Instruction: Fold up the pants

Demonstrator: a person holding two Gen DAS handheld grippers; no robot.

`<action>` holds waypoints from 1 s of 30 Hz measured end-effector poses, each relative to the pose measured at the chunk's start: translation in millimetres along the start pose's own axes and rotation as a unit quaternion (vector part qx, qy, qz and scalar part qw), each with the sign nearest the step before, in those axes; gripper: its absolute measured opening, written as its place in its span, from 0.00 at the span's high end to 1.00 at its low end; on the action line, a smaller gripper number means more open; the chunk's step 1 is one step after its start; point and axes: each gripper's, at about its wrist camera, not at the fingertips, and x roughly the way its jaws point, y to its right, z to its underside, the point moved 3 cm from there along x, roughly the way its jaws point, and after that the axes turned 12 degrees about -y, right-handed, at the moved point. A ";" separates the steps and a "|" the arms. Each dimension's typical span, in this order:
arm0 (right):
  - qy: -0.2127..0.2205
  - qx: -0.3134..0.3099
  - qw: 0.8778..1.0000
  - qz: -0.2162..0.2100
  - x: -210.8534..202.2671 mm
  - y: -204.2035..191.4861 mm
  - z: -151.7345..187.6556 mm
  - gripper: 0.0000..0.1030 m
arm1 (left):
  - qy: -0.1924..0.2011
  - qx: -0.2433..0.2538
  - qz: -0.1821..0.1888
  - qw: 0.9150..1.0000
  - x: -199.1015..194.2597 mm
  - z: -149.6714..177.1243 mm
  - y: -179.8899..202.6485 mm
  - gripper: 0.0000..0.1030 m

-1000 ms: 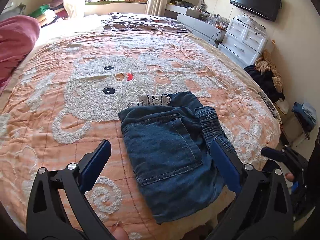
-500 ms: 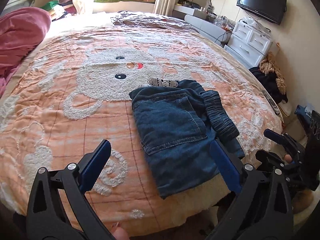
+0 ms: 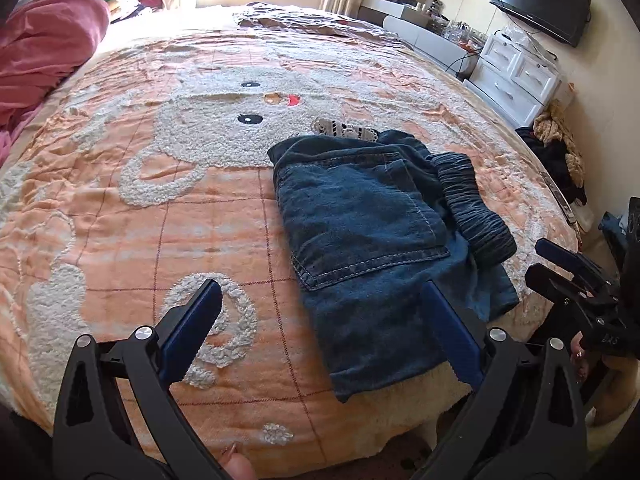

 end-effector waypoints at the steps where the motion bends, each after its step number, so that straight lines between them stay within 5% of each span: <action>1: -0.004 0.008 1.000 -0.004 3.8 2.8 -4.0 0.08 | -0.003 -0.007 0.006 1.000 2.1 -1.8 -2.9 0.09; 7: -0.002 0.053 0.998 -0.041 14.9 16.9 -34.0 0.08 | -0.011 -0.024 0.019 0.999 14.6 -20.7 -13.8 0.09; 12: -0.041 0.048 0.997 -0.045 40.9 17.5 -44.8 0.09 | -0.030 -0.028 0.041 0.998 34.6 -25.0 -11.7 0.09; 16: -0.075 0.061 0.992 -0.086 65.6 22.9 -43.2 0.36 | -0.024 -0.035 0.059 0.997 42.2 -24.2 -11.0 0.12; 17: -0.078 0.061 0.991 -0.092 69.6 23.3 -43.2 0.41 | -0.024 -0.034 0.064 0.997 42.8 -24.4 -10.3 0.17; 19: -0.082 0.068 0.985 -0.132 74.3 22.1 -44.3 0.66 | -0.020 -0.036 0.083 0.996 42.6 -26.7 -7.9 0.57; 22: -0.075 0.040 0.990 -0.115 69.3 9.9 -48.8 0.72 | -0.018 -0.033 0.097 0.995 41.1 -34.6 -2.0 0.87; 27: -0.033 -0.011 0.995 -0.089 45.6 -21.7 -69.7 0.77 | 0.014 -0.019 0.085 0.996 20.3 -50.6 0.1 0.90; 30: -0.014 -0.031 0.995 -0.091 41.2 -41.0 -90.3 0.77 | 0.054 -0.008 0.048 0.997 0.7 -61.4 -7.8 0.90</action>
